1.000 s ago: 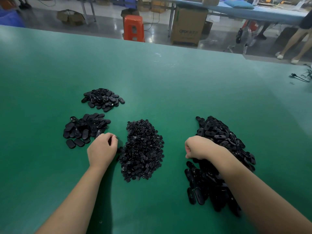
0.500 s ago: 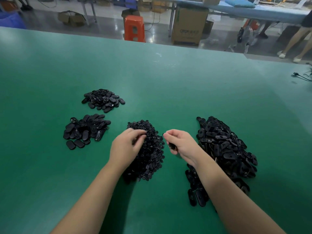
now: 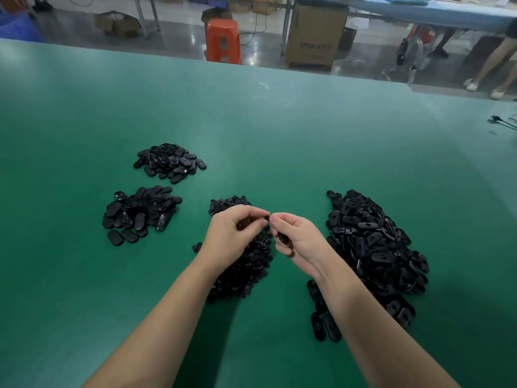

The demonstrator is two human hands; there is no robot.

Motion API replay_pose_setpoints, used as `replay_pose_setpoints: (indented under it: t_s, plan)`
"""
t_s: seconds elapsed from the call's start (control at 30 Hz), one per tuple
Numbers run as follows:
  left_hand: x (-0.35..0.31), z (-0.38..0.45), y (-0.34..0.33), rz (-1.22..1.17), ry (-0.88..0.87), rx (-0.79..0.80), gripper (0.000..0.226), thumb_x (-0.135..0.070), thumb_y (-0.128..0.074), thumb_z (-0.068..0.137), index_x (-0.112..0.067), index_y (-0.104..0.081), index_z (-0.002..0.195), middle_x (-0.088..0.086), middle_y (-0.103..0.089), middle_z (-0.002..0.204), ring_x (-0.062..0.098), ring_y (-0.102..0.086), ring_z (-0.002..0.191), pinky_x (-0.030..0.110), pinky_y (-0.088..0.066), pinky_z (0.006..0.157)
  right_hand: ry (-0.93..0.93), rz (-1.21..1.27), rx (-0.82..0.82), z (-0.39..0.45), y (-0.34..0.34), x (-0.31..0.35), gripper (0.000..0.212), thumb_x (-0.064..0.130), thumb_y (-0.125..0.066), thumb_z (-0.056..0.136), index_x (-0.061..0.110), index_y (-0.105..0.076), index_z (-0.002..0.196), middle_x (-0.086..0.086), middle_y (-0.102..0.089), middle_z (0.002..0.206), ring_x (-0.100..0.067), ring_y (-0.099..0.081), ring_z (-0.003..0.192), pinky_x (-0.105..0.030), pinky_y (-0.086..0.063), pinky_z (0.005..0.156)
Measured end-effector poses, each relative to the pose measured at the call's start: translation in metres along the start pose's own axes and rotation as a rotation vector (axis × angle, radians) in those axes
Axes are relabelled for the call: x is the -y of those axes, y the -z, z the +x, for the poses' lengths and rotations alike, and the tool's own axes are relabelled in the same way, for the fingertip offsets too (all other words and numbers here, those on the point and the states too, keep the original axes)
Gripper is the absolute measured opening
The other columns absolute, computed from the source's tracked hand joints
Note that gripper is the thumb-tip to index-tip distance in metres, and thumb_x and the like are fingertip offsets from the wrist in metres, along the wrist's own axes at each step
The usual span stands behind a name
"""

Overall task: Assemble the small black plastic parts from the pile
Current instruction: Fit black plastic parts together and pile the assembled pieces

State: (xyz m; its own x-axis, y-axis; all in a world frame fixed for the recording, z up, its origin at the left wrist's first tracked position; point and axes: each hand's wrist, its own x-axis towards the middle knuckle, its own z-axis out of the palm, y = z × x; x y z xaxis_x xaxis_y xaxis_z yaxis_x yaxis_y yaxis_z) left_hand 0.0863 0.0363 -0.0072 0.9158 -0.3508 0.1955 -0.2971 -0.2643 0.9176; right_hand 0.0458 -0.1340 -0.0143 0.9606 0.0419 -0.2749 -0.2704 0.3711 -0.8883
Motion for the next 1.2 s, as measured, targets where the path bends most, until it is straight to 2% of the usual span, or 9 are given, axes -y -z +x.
replay_pose_setpoints:
  t_s: [0.17, 0.27, 0.33, 0.47, 0.57, 0.63, 0.73, 0.97, 1.2]
  plan:
    - [-0.002, 0.001, -0.005, -0.174, 0.141, -0.025, 0.013, -0.007, -0.071, 0.091, -0.018, -0.075, 0.086, -0.003, -0.063, 0.058, 0.011, -0.053, 0.049, 0.021, -0.046, 0.053, 0.007, -0.009, -0.112, 0.002, -0.001, 0.000, 0.016, 0.017, -0.069, 0.092, 0.015, -0.078, 0.079, 0.000, -0.056, 0.066, -0.006, -0.038, 0.049, -0.019, -0.029, 0.042]
    - [-0.003, 0.003, -0.007, -0.449, 0.265, -0.064, 0.012, -0.006, -0.070, 0.092, -0.012, -0.075, 0.084, 0.017, -0.064, 0.067, 0.016, -0.049, 0.047, 0.025, -0.046, 0.049, -0.001, -0.046, -0.228, 0.002, 0.000, -0.001, 0.012, 0.024, -0.074, 0.089, 0.016, -0.081, 0.082, 0.003, -0.061, 0.068, -0.005, -0.035, 0.047, -0.018, -0.029, 0.043]
    - [-0.005, 0.003, -0.010, -0.621, 0.359, -0.071, 0.013, -0.003, -0.069, 0.092, -0.009, -0.075, 0.083, 0.015, -0.068, 0.076, 0.014, -0.047, 0.048, 0.024, -0.043, 0.046, -0.008, -0.038, -0.298, 0.002, 0.003, -0.002, 0.012, 0.022, -0.074, 0.090, 0.016, -0.082, 0.083, 0.004, -0.065, 0.069, -0.004, -0.036, 0.046, -0.018, -0.030, 0.043]
    - [-0.005, 0.004, -0.013, -0.825, 0.506, -0.062, 0.011, 0.001, -0.067, 0.091, -0.006, -0.075, 0.085, 0.011, -0.070, 0.077, 0.010, -0.049, 0.050, 0.021, -0.044, 0.046, 0.022, 0.079, -0.323, 0.002, 0.005, -0.003, 0.010, 0.006, -0.067, 0.094, 0.003, -0.076, 0.097, -0.007, -0.075, 0.083, -0.010, -0.065, 0.063, -0.019, -0.054, 0.059]
    - [-0.004, 0.004, -0.014, -0.831, 0.516, -0.063, 0.009, 0.002, -0.067, 0.091, -0.003, -0.074, 0.089, 0.011, -0.071, 0.077, 0.010, -0.051, 0.049, 0.022, -0.047, 0.047, 0.056, 0.133, -0.290, -0.002, 0.003, -0.002, 0.019, -0.007, -0.057, 0.097, -0.005, -0.065, 0.114, -0.016, -0.077, 0.099, -0.025, -0.075, 0.094, -0.027, -0.060, 0.082]
    - [-0.003, 0.004, -0.015, -0.794, 0.511, -0.065, 0.008, 0.002, -0.068, 0.091, -0.004, -0.074, 0.089, 0.011, -0.072, 0.077, 0.010, -0.052, 0.049, 0.022, -0.047, 0.046, 0.083, 0.116, -0.292, -0.005, -0.001, 0.000, 0.023, -0.010, -0.054, 0.097, -0.007, -0.061, 0.119, -0.020, -0.075, 0.105, -0.028, -0.074, 0.100, -0.030, -0.060, 0.087]
    - [-0.001, 0.003, -0.017, -0.708, 0.483, -0.079, 0.010, 0.000, -0.071, 0.090, -0.008, -0.076, 0.085, 0.009, -0.069, 0.074, 0.010, -0.051, 0.049, 0.023, -0.047, 0.046, 0.113, 0.069, -0.304, -0.010, -0.008, 0.001, 0.025, -0.009, -0.055, 0.098, -0.004, -0.058, 0.122, -0.023, -0.070, 0.111, -0.027, -0.075, 0.098, -0.027, -0.061, 0.083]
    - [-0.004, -0.001, -0.016, -0.500, 0.383, -0.065, 0.007, -0.004, -0.072, 0.090, -0.007, -0.076, 0.086, 0.007, -0.068, 0.065, 0.013, -0.054, 0.049, 0.024, -0.049, 0.047, 0.140, -0.057, -0.291, -0.016, -0.016, 0.003, 0.025, -0.006, -0.064, 0.093, 0.001, -0.064, 0.116, -0.021, -0.074, 0.101, -0.021, -0.074, 0.081, -0.024, -0.061, 0.074]
    - [-0.010, -0.001, -0.019, -0.482, 0.362, -0.133, 0.010, -0.002, -0.067, 0.093, -0.007, -0.072, 0.087, 0.001, -0.065, 0.059, 0.011, -0.056, 0.049, 0.022, -0.048, 0.047, 0.104, -0.068, -0.291, -0.020, -0.019, 0.002, 0.038, -0.010, -0.067, 0.088, 0.010, -0.065, 0.120, -0.017, -0.064, 0.108, -0.029, -0.076, 0.090, -0.028, -0.061, 0.081]
